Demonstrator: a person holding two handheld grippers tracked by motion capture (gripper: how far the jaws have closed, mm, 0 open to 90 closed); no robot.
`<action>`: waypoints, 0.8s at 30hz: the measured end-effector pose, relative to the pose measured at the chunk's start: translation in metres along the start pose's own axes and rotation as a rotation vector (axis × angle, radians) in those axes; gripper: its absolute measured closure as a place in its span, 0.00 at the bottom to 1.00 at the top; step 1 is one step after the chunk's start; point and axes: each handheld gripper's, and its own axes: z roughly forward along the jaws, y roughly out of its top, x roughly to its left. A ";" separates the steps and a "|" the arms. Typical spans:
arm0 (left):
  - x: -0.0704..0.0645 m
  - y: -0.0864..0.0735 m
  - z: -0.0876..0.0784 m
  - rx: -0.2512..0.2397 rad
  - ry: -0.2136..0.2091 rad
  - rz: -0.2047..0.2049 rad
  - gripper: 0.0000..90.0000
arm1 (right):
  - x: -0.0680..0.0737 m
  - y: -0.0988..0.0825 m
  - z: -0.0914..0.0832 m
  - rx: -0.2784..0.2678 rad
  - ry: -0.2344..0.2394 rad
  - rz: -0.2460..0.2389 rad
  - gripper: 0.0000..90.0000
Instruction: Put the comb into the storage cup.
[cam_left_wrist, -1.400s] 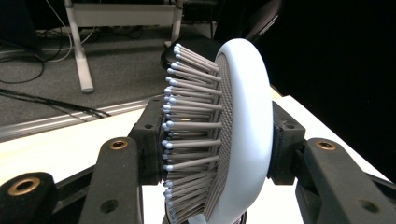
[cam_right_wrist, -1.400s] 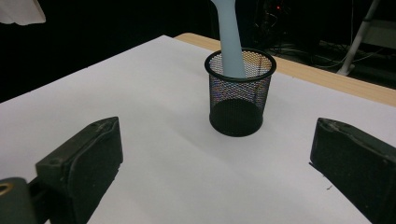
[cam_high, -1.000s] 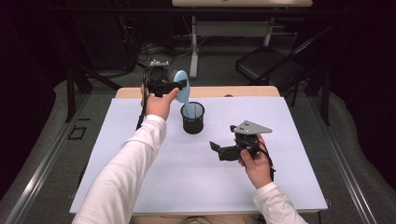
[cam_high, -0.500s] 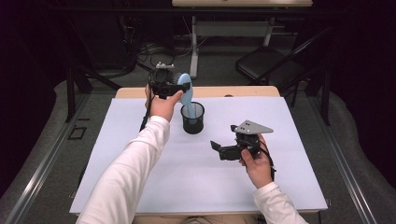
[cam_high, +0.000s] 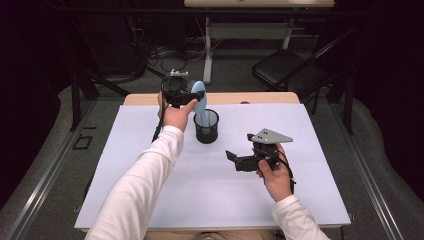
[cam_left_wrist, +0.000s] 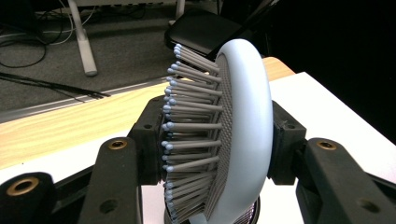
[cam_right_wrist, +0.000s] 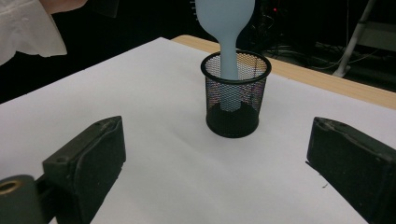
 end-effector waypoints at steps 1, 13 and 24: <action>0.000 0.000 0.001 0.003 0.000 0.001 0.56 | 0.000 0.000 0.000 0.000 0.000 0.000 0.05; -0.002 -0.003 0.007 0.019 0.012 0.017 0.56 | 0.000 0.000 0.000 -0.001 0.000 -0.003 0.05; -0.001 -0.006 0.010 0.023 0.023 0.013 0.56 | 0.000 0.000 0.001 0.004 0.001 -0.004 0.06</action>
